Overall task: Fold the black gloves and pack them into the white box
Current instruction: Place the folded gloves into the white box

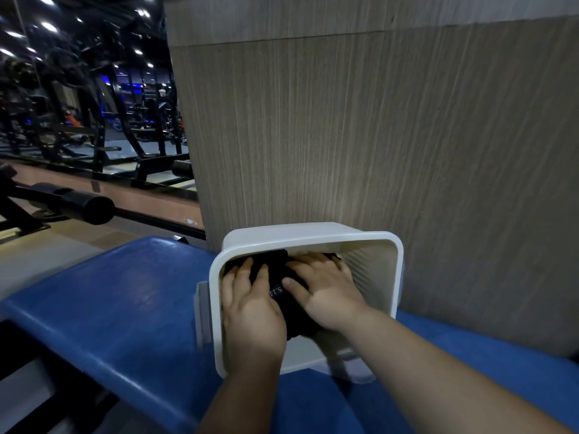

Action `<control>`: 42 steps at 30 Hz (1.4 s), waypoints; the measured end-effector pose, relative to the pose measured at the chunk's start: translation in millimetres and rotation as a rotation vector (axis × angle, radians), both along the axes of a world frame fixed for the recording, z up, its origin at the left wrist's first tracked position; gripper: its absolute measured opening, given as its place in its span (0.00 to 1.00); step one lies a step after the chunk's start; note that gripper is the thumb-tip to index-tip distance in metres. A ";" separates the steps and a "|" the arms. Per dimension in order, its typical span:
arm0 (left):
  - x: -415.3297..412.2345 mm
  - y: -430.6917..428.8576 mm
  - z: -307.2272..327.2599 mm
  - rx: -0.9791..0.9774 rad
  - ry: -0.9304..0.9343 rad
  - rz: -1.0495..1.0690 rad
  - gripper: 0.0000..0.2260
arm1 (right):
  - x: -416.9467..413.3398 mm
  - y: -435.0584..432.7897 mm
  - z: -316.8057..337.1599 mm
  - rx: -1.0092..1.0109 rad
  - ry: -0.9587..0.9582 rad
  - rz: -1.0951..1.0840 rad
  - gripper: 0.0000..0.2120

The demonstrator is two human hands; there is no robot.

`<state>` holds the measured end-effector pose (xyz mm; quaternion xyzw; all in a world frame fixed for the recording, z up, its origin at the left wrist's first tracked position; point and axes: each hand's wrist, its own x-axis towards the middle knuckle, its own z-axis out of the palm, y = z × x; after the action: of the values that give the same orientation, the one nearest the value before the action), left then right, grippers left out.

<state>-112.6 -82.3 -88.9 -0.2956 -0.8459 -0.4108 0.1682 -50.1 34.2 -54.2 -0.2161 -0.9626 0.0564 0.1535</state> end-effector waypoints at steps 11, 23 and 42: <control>-0.5 -4.1 16.7 -0.365 -0.018 -0.012 0.22 | 0.0 1.8 -10.7 0.049 -0.040 0.034 0.39; -3.5 -4.4 17.7 -0.466 0.009 -0.023 0.22 | 6.2 12.2 -15.4 0.132 -0.080 0.034 0.41; -6.5 -2.8 16.6 -0.580 0.002 -0.054 0.22 | 9.8 15.6 -27.4 0.105 0.007 0.008 0.44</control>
<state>-119.1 -85.1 -72.3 -0.3541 -0.9198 -0.1556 0.0666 -40.3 49.8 -81.6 -0.2036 -0.9646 0.0075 0.1677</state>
